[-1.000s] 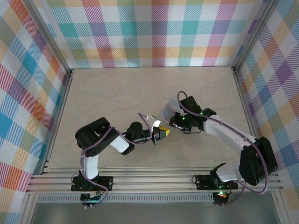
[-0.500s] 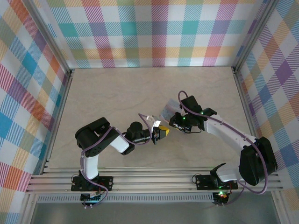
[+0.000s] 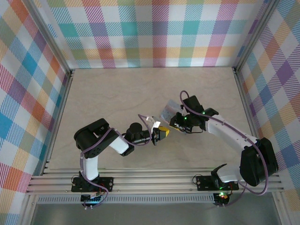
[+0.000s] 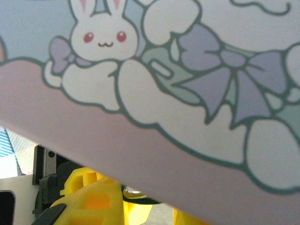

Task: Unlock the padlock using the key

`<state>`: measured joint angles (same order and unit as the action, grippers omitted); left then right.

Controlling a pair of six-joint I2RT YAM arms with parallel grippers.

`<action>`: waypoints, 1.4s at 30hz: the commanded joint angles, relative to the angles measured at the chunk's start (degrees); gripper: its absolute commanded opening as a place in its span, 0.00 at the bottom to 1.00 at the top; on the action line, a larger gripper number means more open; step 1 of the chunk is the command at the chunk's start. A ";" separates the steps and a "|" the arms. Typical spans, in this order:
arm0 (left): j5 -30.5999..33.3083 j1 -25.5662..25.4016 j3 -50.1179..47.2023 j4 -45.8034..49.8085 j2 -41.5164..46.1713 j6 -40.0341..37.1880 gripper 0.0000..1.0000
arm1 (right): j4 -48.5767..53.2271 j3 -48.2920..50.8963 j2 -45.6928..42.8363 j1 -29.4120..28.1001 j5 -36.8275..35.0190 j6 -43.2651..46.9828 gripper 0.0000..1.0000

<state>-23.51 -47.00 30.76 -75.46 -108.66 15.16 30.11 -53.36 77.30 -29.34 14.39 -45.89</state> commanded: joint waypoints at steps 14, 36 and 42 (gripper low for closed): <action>-1.28 0.14 -0.18 -3.09 3.51 -0.61 0.00 | -0.38 -0.60 -1.96 1.35 3.10 0.01 0.00; -1.23 -0.90 1.17 -3.11 2.84 -0.58 0.00 | -0.69 -0.12 -2.19 1.81 4.06 -0.21 0.00; -1.80 -0.90 2.16 -3.11 2.17 -0.05 0.00 | -0.86 -0.16 -2.21 1.86 4.66 -0.42 0.00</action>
<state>-24.43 -47.51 31.03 -75.35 -106.65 15.20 30.11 -53.36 76.66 -27.70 17.12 -46.09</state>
